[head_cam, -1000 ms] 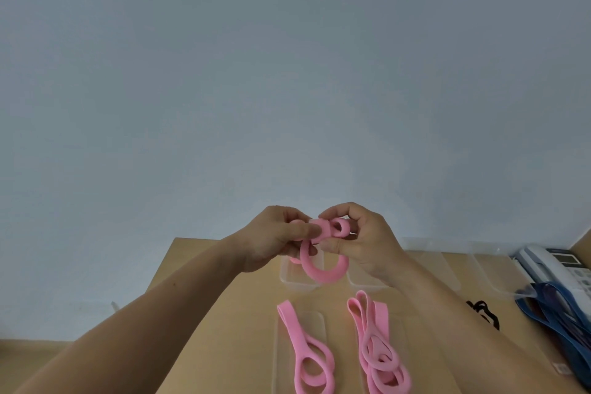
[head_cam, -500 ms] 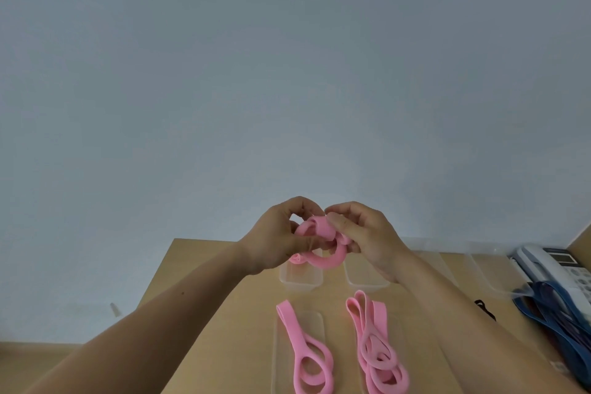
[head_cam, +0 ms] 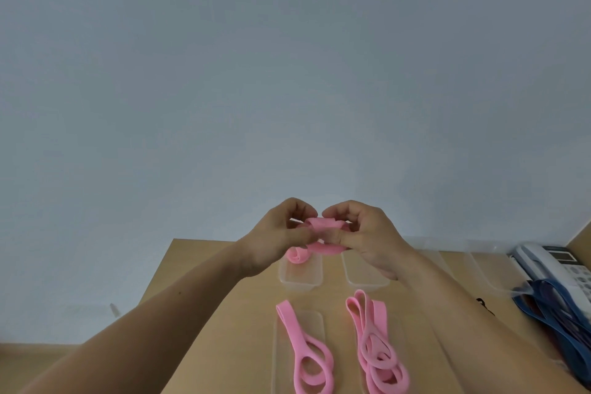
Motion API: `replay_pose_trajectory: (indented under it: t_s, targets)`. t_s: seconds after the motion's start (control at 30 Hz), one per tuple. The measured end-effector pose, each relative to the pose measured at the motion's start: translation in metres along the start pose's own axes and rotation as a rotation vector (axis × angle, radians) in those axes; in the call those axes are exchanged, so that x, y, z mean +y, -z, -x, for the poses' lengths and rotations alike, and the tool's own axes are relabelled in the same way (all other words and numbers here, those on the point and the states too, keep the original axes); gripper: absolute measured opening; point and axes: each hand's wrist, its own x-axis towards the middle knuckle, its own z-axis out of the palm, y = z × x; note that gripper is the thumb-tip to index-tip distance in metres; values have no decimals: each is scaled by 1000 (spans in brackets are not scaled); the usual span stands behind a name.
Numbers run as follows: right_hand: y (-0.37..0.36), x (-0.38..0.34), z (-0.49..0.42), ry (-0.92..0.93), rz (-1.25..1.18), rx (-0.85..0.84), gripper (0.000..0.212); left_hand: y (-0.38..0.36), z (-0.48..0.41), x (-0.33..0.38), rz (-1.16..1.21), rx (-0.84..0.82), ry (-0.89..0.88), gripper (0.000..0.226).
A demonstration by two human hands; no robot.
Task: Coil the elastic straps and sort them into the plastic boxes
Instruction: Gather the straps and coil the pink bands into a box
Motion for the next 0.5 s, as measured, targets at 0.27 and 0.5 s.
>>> replay_pose_trajectory:
  t_s: [0.27, 0.5]
  targets:
    - [2, 7, 0, 13, -1, 46, 32, 1, 0, -8, 70, 77, -7, 23]
    - [-2, 11, -2, 27, -70, 132, 31, -4, 0, -7, 7, 220, -99, 11]
